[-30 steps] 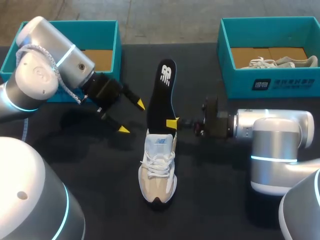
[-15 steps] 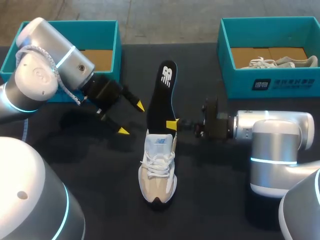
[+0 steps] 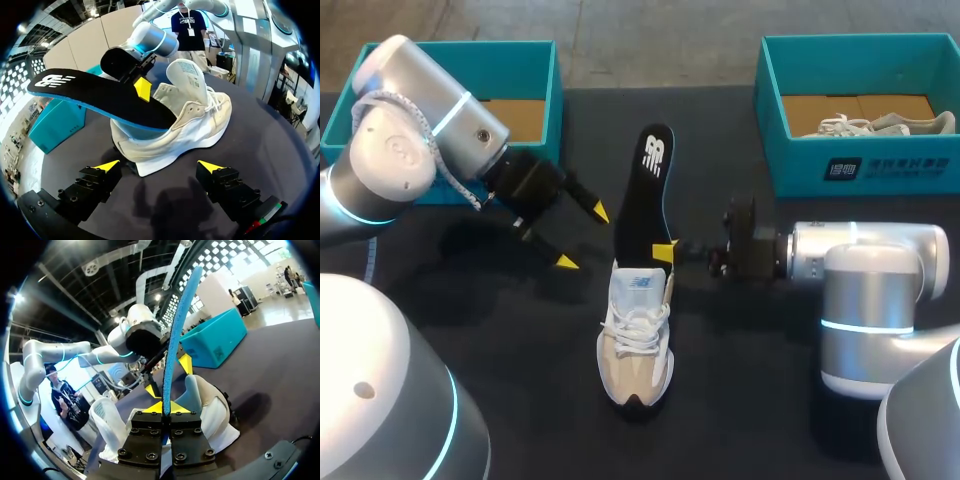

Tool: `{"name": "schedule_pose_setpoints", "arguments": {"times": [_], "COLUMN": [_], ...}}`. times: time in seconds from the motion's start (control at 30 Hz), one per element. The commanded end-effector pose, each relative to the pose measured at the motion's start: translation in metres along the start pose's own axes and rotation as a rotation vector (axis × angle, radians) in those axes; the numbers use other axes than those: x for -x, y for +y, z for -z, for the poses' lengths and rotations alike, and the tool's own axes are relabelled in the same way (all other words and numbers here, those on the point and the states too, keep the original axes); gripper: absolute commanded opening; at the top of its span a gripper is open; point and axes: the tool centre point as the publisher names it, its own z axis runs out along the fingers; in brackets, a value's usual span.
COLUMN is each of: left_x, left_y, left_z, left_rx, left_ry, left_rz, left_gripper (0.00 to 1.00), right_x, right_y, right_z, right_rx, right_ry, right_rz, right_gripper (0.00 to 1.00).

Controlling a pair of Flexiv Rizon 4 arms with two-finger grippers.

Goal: Take the shoe out of the shoebox, open the shoe tongue, remove and reinsert the insole, then place the shoe into the shoebox

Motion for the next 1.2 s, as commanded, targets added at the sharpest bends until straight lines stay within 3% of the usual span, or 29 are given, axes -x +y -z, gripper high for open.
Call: {"name": "schedule_pose_setpoints", "arguments": {"times": [0.03,1.2], "left_x": [0.0,0.0], "left_y": [0.0,0.0], "left_z": [0.0,0.0], "left_rx": [0.004,0.004], "left_ry": [0.001,0.001], "left_rz": [0.0,0.0], "left_gripper": [1.0,1.0], "right_x": [-0.001,0.002], "right_y": [-0.002,-0.022], "right_z": [-0.001,0.0], "right_rx": [-0.009,-0.061], "right_ry": [0.004,0.111], "right_rz": [-0.004,-0.044], "right_gripper": [0.0,0.0]}}
